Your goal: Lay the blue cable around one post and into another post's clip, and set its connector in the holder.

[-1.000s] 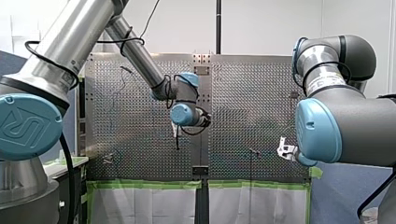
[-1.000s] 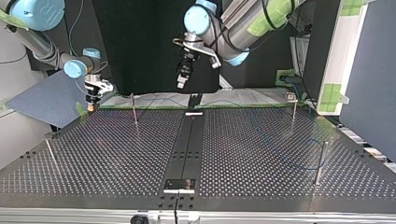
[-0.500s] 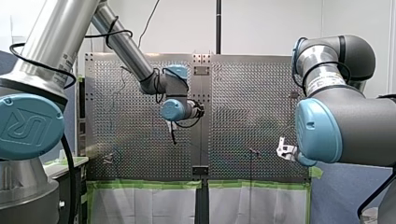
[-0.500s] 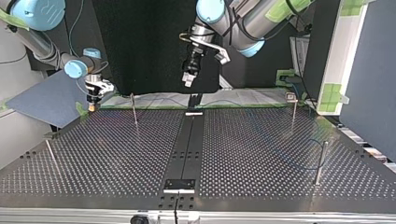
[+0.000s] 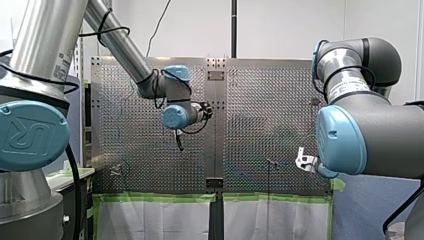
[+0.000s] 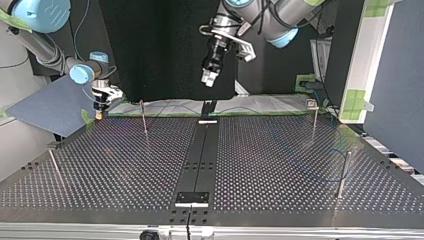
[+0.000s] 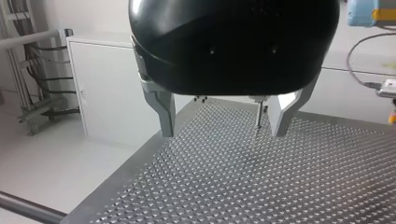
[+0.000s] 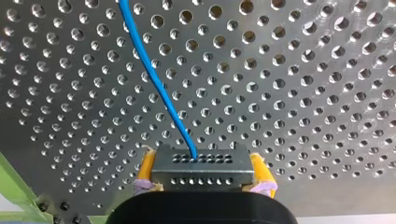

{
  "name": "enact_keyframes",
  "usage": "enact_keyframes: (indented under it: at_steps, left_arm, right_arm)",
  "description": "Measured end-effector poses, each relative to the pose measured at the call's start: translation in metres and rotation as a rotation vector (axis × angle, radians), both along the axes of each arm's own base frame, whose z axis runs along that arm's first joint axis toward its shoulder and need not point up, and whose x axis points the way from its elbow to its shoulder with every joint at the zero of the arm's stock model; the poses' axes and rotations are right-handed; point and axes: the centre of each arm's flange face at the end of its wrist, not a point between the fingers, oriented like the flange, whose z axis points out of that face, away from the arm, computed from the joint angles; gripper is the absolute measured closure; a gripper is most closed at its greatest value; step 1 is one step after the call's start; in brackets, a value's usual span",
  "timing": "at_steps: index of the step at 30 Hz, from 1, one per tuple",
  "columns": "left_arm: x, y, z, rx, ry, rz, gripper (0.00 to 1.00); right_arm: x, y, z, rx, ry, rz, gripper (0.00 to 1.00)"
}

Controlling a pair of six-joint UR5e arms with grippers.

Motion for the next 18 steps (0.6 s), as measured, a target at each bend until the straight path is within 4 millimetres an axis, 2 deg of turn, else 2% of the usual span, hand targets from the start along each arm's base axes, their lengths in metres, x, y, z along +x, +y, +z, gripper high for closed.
enact_keyframes:
  at_steps: [11, 18]
  left_arm:
    - [-0.019, 0.016, -0.030, 0.010, 0.010, -0.004, 0.00]
    - [-0.037, 0.035, -0.051, 0.036, 0.039, 0.006, 0.00]
  right_arm:
    - [0.002, 0.000, 0.000, -0.002, -0.001, 0.002, 1.00]
    - [0.002, 0.000, 0.000, -0.003, -0.001, 0.004, 1.00]
